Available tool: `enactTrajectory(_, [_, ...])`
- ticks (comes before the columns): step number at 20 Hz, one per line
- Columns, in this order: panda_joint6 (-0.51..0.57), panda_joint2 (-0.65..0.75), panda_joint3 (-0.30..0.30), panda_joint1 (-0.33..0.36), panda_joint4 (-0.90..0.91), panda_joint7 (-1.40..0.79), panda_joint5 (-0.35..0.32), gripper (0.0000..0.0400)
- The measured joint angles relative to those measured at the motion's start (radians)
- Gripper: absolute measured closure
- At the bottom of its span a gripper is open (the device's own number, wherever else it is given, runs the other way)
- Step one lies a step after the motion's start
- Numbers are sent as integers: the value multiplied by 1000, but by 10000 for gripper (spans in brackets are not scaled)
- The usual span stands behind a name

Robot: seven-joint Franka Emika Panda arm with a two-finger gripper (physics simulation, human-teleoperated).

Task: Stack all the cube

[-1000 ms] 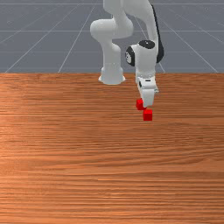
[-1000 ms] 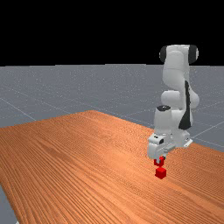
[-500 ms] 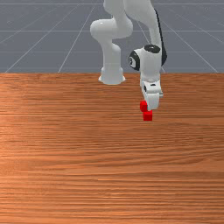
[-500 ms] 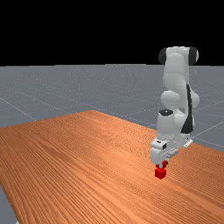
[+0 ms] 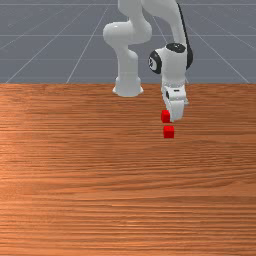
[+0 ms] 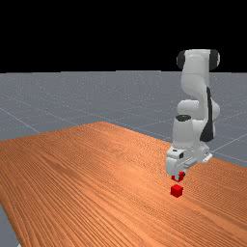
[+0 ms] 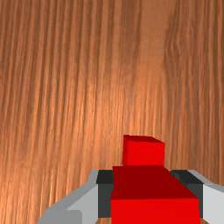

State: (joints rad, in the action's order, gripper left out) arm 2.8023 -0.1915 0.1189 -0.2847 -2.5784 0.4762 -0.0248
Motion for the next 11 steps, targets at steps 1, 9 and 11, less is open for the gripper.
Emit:
enactTrajectory(1, [-1,-7,-2,1,10,1,3,208])
enactTrajectory(9, [29,-99,-6,9,57,8,8,208])
enactTrajectory(11, [60,-109,-15,2,49,-4,19,208])
